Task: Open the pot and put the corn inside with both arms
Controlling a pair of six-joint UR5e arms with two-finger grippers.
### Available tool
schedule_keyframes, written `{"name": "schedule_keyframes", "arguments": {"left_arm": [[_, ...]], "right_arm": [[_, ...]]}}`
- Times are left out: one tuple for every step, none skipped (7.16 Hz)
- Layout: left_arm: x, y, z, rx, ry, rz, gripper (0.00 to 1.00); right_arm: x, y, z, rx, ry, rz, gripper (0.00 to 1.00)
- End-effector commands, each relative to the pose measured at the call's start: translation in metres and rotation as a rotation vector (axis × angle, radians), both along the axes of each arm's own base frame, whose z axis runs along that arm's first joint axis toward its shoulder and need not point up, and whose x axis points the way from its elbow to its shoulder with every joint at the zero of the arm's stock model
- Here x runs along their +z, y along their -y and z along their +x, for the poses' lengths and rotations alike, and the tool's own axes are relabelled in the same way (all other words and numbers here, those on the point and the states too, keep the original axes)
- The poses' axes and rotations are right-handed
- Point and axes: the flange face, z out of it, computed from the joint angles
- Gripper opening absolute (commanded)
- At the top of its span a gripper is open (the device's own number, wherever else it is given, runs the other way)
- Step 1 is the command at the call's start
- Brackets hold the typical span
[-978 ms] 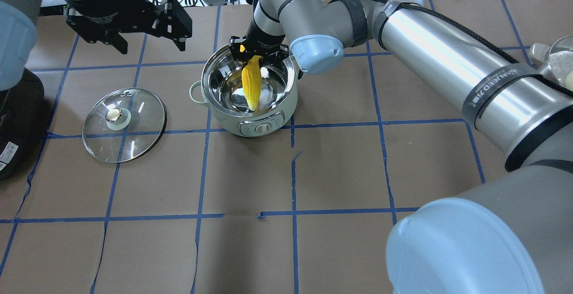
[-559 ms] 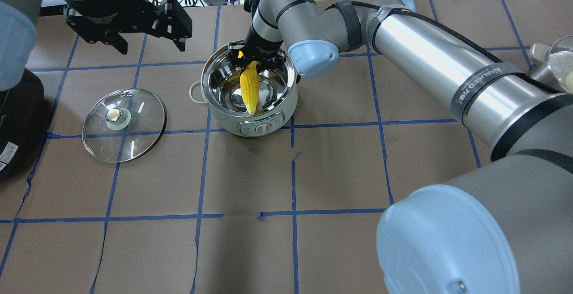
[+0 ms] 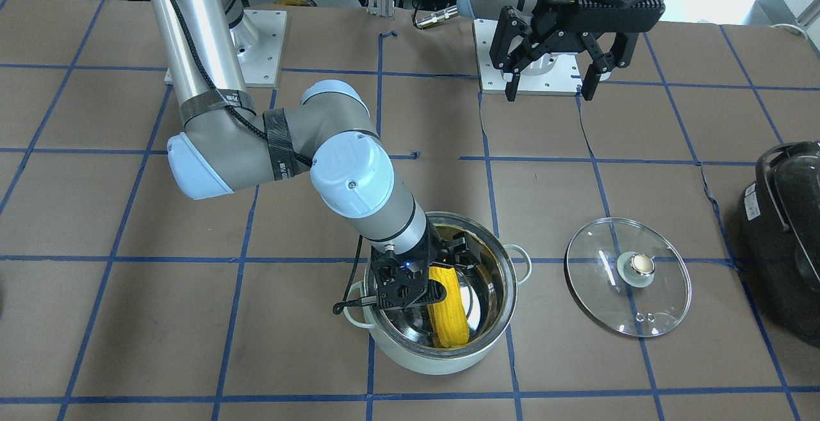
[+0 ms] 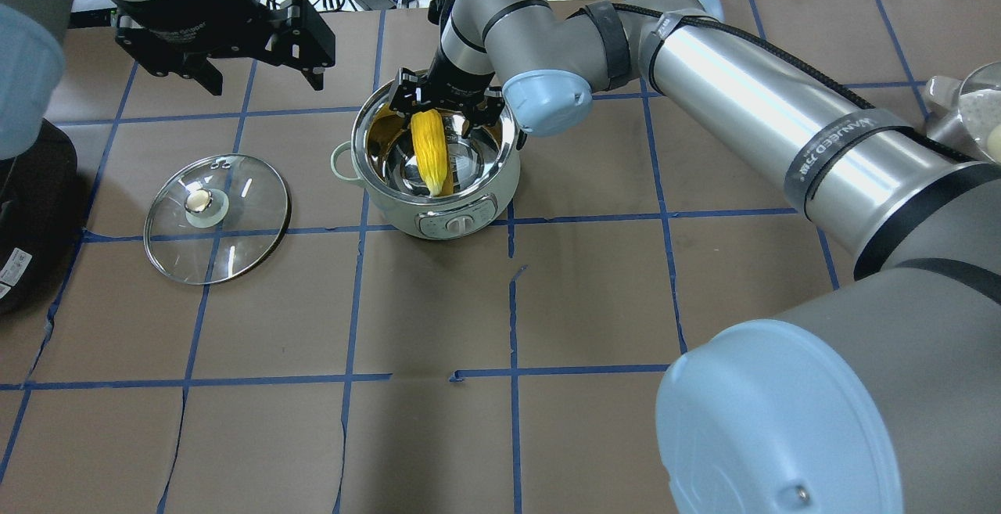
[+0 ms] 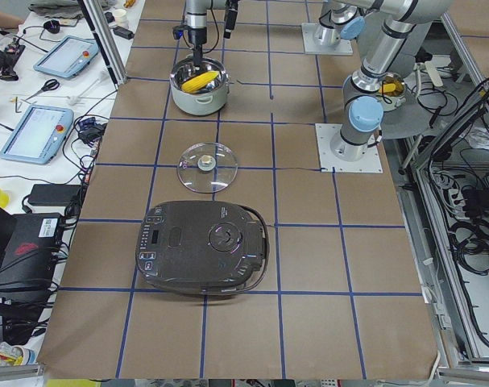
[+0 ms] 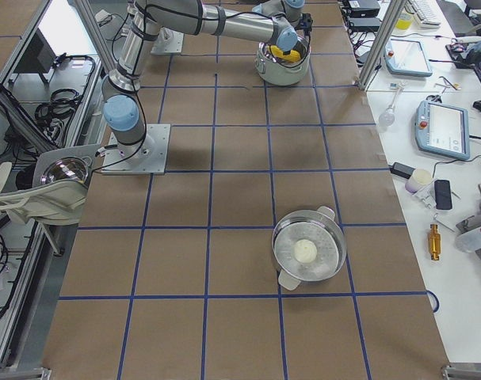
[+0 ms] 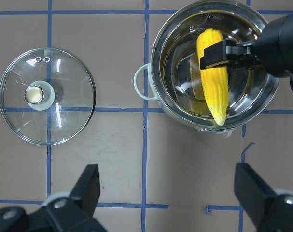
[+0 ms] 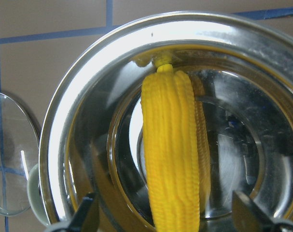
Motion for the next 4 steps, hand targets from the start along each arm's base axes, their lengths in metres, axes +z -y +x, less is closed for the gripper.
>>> {"name": "schedule_keyframes", "arguments": {"left_arm": [[-0.001,0.000,0.000,-0.001,0.000,0.001,1.00],[-0.003,0.002,0.000,0.002,-0.002,0.004,1.00],[-0.005,0.001,0.000,0.005,0.000,0.009,1.00],[-0.006,0.000,0.000,0.003,-0.002,0.004,1.00]], "right_arm": [[0.042,-0.006,-0.022,-0.022,-0.025,0.021,1.00],[0.071,-0.006,-0.059,-0.063,-0.093,0.000,1.00],[0.093,-0.004,-0.102,-0.101,-0.162,0.010,1.00],[0.124,-0.006,-0.133,-0.141,-0.163,-0.013,1.00]]}}
